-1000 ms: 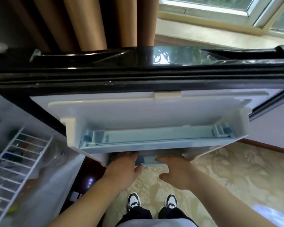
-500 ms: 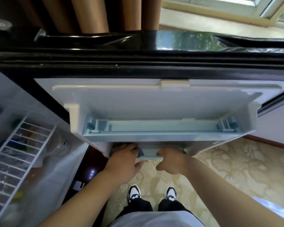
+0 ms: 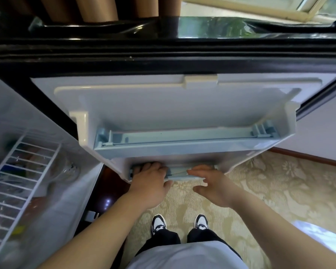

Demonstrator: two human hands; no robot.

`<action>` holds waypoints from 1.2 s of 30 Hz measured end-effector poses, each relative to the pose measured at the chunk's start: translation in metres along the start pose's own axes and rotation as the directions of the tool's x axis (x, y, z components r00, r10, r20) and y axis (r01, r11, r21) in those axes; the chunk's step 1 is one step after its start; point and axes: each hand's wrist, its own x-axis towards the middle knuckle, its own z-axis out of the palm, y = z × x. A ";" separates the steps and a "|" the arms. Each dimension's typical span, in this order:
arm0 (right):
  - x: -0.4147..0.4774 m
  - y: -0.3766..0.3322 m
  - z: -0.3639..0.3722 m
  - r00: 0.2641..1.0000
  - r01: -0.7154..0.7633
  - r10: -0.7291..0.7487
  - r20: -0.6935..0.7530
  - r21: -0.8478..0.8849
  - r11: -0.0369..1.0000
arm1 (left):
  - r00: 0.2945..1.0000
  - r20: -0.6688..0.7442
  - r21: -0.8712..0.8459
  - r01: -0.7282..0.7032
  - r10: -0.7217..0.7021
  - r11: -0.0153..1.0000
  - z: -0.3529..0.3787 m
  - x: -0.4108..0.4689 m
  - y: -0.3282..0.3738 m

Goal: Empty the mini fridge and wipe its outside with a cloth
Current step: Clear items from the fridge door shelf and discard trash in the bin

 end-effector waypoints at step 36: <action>-0.002 0.030 0.015 0.986 0.155 -0.146 -0.083 0.105 0.982 | 0.942 0.304 -0.182 0.204 -0.142 0.962 -0.021 0.015 0.020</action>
